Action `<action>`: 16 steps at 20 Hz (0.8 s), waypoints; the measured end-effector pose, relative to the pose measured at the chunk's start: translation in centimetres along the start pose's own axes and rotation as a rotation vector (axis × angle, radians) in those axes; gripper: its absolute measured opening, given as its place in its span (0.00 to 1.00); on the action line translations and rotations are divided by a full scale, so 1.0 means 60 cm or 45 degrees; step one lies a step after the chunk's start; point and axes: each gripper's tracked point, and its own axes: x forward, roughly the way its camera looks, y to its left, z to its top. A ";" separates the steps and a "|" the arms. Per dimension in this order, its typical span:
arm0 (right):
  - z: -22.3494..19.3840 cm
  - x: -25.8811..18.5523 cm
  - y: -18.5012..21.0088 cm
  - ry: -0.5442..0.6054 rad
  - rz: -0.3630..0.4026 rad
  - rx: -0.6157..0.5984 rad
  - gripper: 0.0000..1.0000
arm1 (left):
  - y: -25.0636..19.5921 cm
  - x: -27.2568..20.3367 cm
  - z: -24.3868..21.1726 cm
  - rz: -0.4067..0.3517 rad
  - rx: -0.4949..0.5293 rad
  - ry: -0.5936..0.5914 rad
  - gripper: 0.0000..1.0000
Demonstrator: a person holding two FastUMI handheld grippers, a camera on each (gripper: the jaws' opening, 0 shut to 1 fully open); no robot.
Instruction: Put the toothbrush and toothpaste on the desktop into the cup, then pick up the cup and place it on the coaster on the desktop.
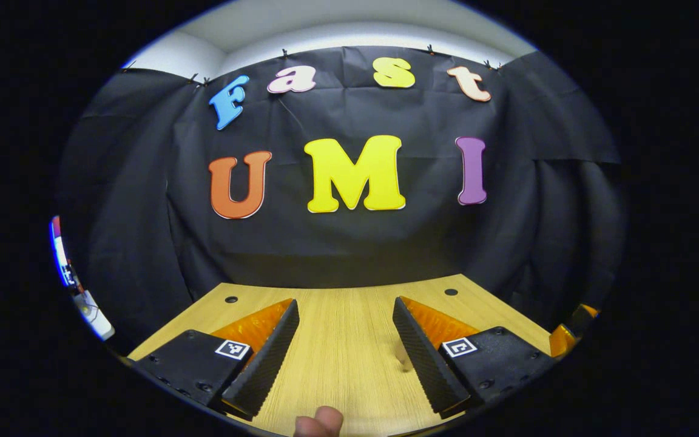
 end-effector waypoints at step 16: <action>0.005 0.025 0.094 0.001 0.038 -0.091 0.95 | 0.025 0.005 -0.017 0.055 -0.038 -0.155 0.99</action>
